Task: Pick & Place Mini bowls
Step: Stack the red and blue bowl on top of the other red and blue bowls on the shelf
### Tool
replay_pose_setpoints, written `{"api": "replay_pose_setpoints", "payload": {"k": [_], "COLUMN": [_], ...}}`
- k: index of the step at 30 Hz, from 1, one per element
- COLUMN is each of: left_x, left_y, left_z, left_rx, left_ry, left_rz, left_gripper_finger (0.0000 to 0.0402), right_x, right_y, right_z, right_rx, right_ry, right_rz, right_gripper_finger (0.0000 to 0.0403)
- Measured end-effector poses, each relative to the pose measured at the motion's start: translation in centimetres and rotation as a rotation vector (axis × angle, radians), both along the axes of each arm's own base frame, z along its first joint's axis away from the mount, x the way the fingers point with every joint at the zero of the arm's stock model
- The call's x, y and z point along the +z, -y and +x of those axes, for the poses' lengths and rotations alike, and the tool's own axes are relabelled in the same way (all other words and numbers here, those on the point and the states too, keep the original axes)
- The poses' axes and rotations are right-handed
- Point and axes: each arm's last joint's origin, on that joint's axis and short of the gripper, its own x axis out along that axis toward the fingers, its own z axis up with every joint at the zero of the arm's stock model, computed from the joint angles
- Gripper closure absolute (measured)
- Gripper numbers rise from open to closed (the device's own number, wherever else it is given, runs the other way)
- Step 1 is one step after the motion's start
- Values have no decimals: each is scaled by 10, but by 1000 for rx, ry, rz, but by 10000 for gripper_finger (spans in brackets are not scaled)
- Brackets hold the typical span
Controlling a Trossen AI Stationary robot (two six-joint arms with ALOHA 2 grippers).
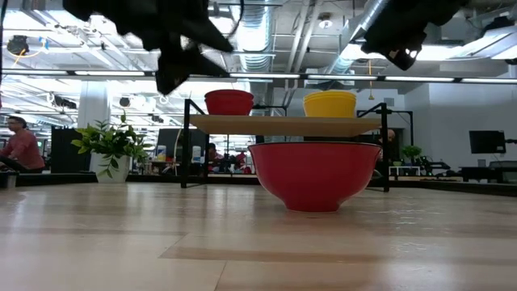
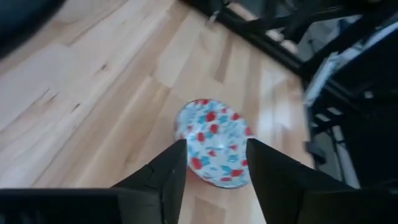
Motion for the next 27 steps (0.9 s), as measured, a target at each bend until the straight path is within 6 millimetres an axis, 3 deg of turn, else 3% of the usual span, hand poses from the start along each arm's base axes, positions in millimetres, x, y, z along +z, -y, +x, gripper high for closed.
{"api": "replay_pose_setpoints", "payload": {"k": [8, 18, 27], "left_x": [-29, -36, -36], "left_y": [-2, -6, -2], "left_z": [21, 55, 60], "left_rx": [24, 32, -131], "left_ry": [-71, -95, -86], "left_rz": [30, 58, 208], "left_gripper_finger": [213, 215, 217], "right_x": [3, -3, -3], "right_y": [0, 3, 3], "right_z": [1, 0, 0], "right_rx": [0, -19, -40], "right_ry": [10, -46, -46], "right_rz": [-7, -31, -48], "right_gripper_finger": [325, 323, 323]}}
